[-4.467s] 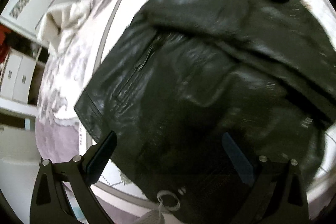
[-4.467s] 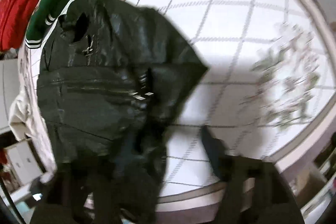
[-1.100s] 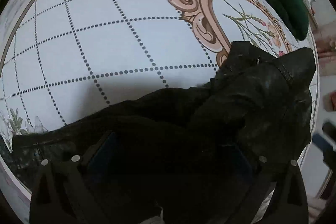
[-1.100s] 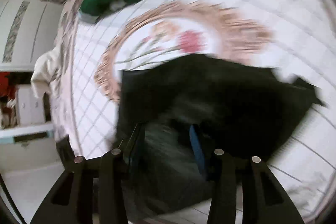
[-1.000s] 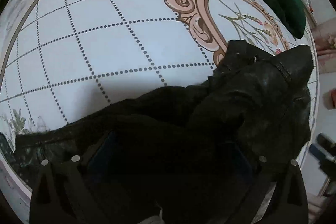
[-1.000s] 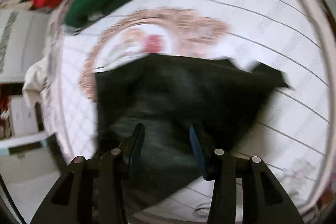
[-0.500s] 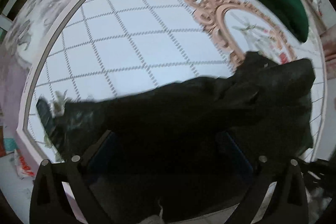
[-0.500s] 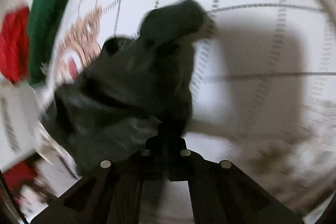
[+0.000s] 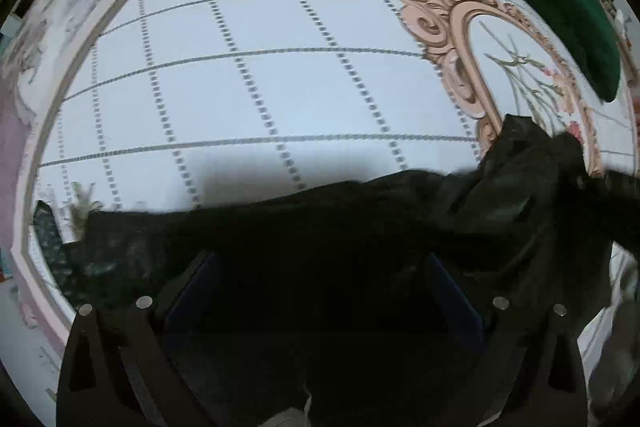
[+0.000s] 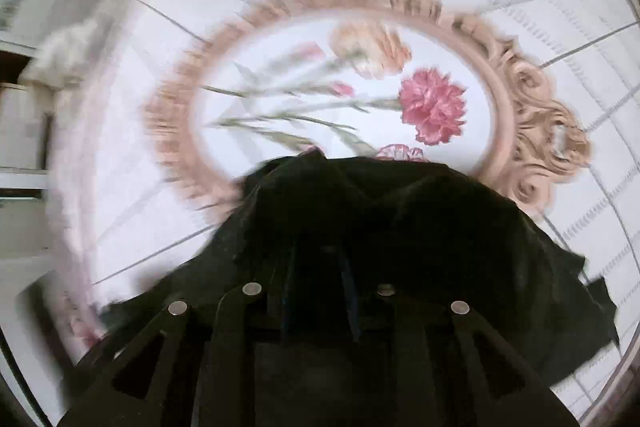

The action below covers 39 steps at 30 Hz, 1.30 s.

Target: Fold large clothes

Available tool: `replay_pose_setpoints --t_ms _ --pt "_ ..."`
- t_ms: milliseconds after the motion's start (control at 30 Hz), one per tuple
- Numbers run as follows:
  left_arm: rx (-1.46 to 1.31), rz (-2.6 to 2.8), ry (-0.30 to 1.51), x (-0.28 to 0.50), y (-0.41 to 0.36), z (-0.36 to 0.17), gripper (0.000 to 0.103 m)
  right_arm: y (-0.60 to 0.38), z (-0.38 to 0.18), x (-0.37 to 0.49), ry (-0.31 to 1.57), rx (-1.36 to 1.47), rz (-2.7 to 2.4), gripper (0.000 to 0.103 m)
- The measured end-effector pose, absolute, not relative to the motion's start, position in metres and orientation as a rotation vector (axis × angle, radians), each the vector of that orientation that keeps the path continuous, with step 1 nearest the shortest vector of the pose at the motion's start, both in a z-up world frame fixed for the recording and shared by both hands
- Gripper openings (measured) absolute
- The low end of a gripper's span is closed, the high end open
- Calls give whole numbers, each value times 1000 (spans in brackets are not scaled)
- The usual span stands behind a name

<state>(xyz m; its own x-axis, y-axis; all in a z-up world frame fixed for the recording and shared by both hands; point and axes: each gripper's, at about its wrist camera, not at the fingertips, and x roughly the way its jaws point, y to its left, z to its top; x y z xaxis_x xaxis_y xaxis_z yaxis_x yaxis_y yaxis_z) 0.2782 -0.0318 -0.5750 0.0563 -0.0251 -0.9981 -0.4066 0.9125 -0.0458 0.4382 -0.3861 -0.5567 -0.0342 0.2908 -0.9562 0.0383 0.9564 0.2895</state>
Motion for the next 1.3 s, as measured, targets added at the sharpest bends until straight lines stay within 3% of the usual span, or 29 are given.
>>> replay_pose_setpoints --t_ms 100,333,567,800,833,867,933,1133,1300 --pt "-439 310 1466 261 -17 -563 103 -400 -558 453 1644 334 174 19" --pt "-430 416 1346 212 11 -543 103 -398 -489 405 1623 375 399 22" --pt "-291 421 1389 216 0 -587 103 -338 -556 399 1713 208 332 20" --pt "-317 474 1367 215 0 -593 103 -350 -542 406 1739 264 355 22" --pt "-318 479 1374 214 2 -592 103 -364 -534 401 1714 337 369 30" --pt "-319 480 1377 212 4 -590 103 -376 -527 396 1688 391 364 50" --pt "-310 487 1371 216 -1 -581 103 -420 -508 376 1585 530 321 69" --pt "-214 273 1350 244 -63 -542 103 -572 -517 312 1483 780 34 70" --pt "-192 183 1402 290 -108 -560 103 -628 -563 301 1422 918 45 70"
